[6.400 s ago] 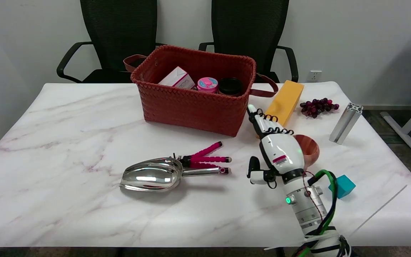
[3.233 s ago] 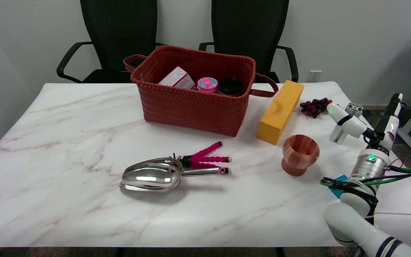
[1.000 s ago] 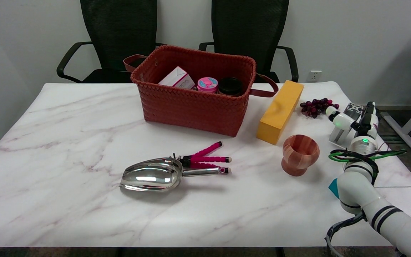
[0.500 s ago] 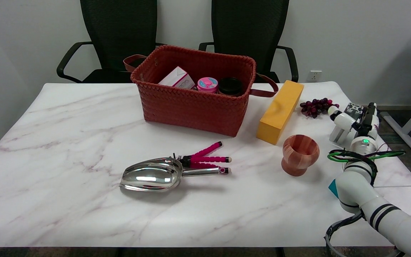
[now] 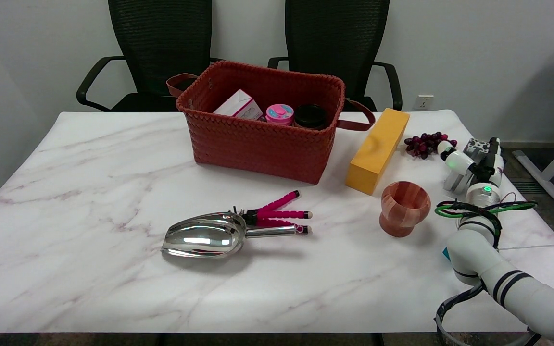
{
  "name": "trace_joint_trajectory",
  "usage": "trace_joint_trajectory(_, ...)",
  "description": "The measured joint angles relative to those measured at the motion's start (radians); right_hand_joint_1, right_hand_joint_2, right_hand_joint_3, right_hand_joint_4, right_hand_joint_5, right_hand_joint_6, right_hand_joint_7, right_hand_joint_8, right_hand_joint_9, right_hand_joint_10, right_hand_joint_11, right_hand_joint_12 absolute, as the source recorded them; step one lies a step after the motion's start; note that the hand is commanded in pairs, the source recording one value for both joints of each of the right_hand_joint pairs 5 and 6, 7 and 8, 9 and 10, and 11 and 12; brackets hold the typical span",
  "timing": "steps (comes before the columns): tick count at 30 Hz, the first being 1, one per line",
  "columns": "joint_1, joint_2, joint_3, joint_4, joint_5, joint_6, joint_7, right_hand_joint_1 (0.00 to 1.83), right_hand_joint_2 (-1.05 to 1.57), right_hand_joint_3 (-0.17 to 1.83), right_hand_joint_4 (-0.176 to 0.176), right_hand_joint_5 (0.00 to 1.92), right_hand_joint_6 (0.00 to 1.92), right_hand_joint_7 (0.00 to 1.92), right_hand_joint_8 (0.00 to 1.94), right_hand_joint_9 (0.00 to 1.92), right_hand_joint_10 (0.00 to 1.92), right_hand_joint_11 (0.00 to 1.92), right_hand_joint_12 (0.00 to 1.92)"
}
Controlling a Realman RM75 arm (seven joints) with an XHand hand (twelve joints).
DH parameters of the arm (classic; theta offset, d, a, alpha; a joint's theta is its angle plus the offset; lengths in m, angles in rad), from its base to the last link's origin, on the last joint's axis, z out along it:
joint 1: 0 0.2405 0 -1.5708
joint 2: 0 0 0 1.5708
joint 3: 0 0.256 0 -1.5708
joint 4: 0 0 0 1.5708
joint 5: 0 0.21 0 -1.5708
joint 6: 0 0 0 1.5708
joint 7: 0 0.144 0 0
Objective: Pick up the metal rectangular block.
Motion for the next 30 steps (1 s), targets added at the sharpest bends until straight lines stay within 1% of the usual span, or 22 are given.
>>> trace_joint_trajectory(5, 0.01, 0.001, -0.015, -0.011, -0.001, 0.0, 0.016, 1.21, 0.45, 0.85, 0.0, 0.02, 0.02, 0.46, 0.46, 0.32, 0.32, 0.04, 0.04)
trace_joint_trajectory(8, 0.014, 0.001, -0.022, -0.016, -0.001, 0.0, 0.024, 1.21, 0.46, 0.85, 0.0, 0.16, 0.16, 0.52, 0.52, 0.36, 0.36, 0.07, 0.07)
trace_joint_trajectory(10, 0.016, 0.001, -0.026, -0.018, -0.001, 0.0, 0.028, 1.21, 0.46, 0.85, 0.0, 0.29, 0.29, 0.57, 0.57, 0.4, 0.4, 0.15, 0.15)
trace_joint_trajectory(11, 0.016, 0.002, -0.027, -0.019, -0.001, 0.0, 0.029, 1.21, 0.47, 0.85, 0.0, 0.32, 0.32, 0.59, 0.59, 0.4, 0.4, 0.16, 0.16)
trace_joint_trajectory(12, 0.017, 0.002, -0.029, -0.02, -0.001, 0.0, 0.031, 1.21, 0.49, 0.85, 0.0, 0.45, 0.45, 0.63, 0.63, 0.43, 0.43, 0.19, 0.19)
trace_joint_trajectory(15, 0.019, 0.001, -0.033, -0.023, -0.001, 0.001, 0.035, 1.2, 0.53, 0.84, 0.0, 0.67, 0.67, 0.72, 0.72, 0.49, 0.49, 0.26, 0.26)
trace_joint_trajectory(17, 0.019, 0.001, -0.035, -0.025, -0.001, 0.003, 0.037, 1.2, 0.56, 0.84, 0.0, 0.78, 0.78, 0.76, 0.76, 0.53, 0.53, 0.3, 0.3)
trace_joint_trajectory(22, 0.021, 0.0, -0.038, -0.029, -0.001, 0.004, 0.041, 1.19, 0.62, 0.86, 0.0, 0.92, 0.92, 0.83, 0.83, 0.59, 0.59, 0.37, 0.37)
trace_joint_trajectory(26, 0.022, -0.001, -0.041, -0.033, -0.001, 0.005, 0.044, 1.18, 0.67, 0.9, 0.0, 1.1, 1.1, 0.94, 0.94, 0.67, 0.67, 0.44, 0.44)
trace_joint_trajectory(28, 0.023, -0.001, -0.041, -0.035, -0.001, 0.006, 0.045, 1.17, 0.73, 0.94, 0.0, 1.21, 1.21, 1.11, 1.11, 0.78, 0.78, 0.5, 0.5)
trace_joint_trajectory(29, 0.023, -0.001, -0.042, -0.037, -0.001, 0.006, 0.045, 1.17, 0.74, 0.95, 0.0, 1.23, 1.23, 1.14, 1.14, 0.81, 0.81, 0.52, 0.52)
trace_joint_trajectory(30, 0.023, -0.001, -0.042, -0.038, -0.001, 0.006, 0.046, 1.17, 0.76, 0.97, 0.0, 1.28, 1.28, 1.21, 1.21, 0.87, 0.87, 0.59, 0.59)
